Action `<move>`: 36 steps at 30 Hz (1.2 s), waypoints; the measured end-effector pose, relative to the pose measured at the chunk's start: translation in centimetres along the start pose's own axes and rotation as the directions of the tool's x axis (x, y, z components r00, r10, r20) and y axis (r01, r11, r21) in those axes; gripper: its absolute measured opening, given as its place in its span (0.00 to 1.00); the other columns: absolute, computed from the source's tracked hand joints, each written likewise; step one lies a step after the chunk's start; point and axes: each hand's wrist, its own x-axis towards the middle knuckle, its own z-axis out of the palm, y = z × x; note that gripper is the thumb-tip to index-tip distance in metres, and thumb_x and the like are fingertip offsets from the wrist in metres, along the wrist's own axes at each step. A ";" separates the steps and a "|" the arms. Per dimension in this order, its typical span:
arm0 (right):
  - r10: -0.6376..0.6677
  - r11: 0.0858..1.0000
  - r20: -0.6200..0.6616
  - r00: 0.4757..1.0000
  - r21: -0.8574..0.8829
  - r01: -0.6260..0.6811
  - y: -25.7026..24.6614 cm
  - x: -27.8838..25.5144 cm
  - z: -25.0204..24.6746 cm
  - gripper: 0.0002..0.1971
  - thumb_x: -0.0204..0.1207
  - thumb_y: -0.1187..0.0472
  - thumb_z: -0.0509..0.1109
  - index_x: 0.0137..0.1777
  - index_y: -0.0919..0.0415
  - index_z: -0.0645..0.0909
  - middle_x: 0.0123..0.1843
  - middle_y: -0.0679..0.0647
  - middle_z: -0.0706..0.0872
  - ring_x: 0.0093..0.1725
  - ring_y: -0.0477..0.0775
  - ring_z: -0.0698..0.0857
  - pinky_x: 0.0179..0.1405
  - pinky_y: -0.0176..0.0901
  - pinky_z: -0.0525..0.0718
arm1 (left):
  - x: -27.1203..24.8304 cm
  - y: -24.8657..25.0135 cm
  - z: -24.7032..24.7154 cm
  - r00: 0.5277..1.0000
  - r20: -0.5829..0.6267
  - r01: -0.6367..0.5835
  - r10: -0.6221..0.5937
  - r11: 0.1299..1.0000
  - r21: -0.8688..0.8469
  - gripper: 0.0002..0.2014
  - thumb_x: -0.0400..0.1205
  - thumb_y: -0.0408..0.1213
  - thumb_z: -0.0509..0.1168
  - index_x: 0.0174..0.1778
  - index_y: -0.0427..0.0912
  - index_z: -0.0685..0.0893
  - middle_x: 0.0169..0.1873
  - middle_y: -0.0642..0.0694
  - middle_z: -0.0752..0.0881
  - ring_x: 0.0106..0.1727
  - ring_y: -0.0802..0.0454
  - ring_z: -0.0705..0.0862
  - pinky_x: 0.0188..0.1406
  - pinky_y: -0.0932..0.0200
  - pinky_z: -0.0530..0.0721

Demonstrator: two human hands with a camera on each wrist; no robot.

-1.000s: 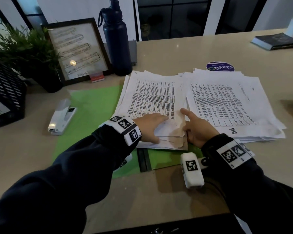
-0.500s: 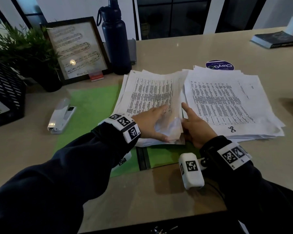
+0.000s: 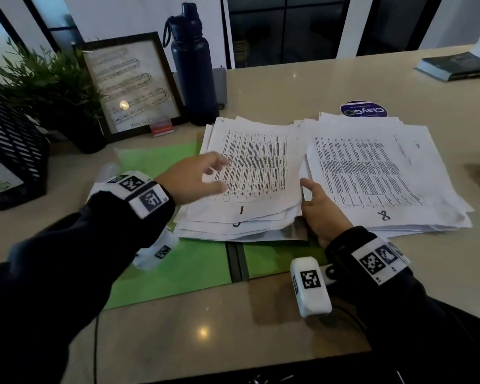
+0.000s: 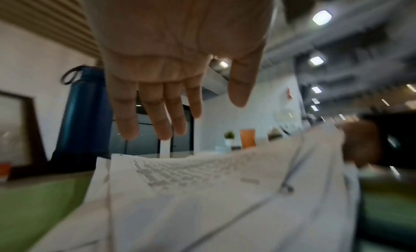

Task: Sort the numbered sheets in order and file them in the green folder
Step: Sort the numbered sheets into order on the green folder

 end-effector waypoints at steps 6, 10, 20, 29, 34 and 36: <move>-0.020 1.000 -0.050 0.999 -0.010 0.020 -0.5 -0.4 0.5 0.19 0.73 0.53 0.74 0.58 0.57 0.73 0.52 0.56 0.82 0.48 0.51 0.81 0.36 0.33 0.78 | -0.9 1.8 3.3 0.929 0.367 -0.148 0.040 0.951 0.270 0.49 0.74 0.62 0.65 0.82 0.48 0.43 0.83 0.50 0.50 0.81 0.53 0.55 0.78 0.57 0.54; -0.063 0.991 0.031 0.998 -0.115 0.067 -0.8 -0.8 0.6 0.10 0.74 0.51 0.72 0.42 0.58 0.80 0.41 0.53 0.84 0.42 0.50 0.81 0.39 0.41 0.77 | 0.0 3.6 4.9 0.933 0.358 -0.147 0.034 0.944 0.294 0.49 0.74 0.61 0.67 0.82 0.45 0.46 0.81 0.46 0.60 0.78 0.48 0.65 0.73 0.55 0.66; -0.008 0.992 0.140 0.990 -0.127 0.026 -1.1 -1.0 -0.1 0.20 0.76 0.75 0.60 0.60 0.56 0.84 0.63 0.51 0.82 0.61 0.49 0.78 0.50 0.30 0.77 | 0.9 2.6 2.0 0.928 -0.351 0.108 -0.127 0.991 -0.074 0.15 0.87 0.37 0.52 0.56 0.31 0.80 0.42 0.36 0.85 0.42 0.41 0.82 0.37 0.62 0.73; -0.099 0.959 0.046 0.994 -0.261 0.107 -1.2 -1.0 -0.2 0.20 0.75 0.75 0.58 0.48 0.53 0.87 0.59 0.52 0.87 0.45 0.46 0.84 0.48 0.35 0.84 | 0.8 3.2 3.5 0.967 -0.255 0.017 -0.007 0.999 0.037 0.14 0.87 0.36 0.49 0.48 0.32 0.76 0.33 0.44 0.75 0.34 0.47 0.75 0.39 0.56 0.71; -0.420 0.823 -0.213 0.882 -0.499 0.271 -5.1 -2.0 -4.9 0.25 0.72 0.77 0.54 0.58 0.57 0.87 0.47 0.53 0.86 0.35 0.54 0.84 0.36 0.38 0.84 | 1.2 2.6 3.1 0.840 -0.542 0.027 -0.023 1.000 -0.002 0.21 0.82 0.39 0.47 0.53 0.25 0.78 0.34 0.34 0.79 0.36 0.39 0.78 0.34 0.57 0.65; -0.433 0.831 -0.311 0.846 -0.502 0.240 -5.6 -1.9 -8.1 0.26 0.69 0.77 0.54 0.57 0.57 0.87 0.47 0.56 0.87 0.41 0.59 0.84 0.47 0.43 0.84 | 1.1 2.5 2.8 0.786 -0.617 0.004 -0.042 0.998 -0.062 0.25 0.78 0.41 0.45 0.55 0.25 0.79 0.31 0.38 0.77 0.32 0.44 0.74 0.33 0.60 0.62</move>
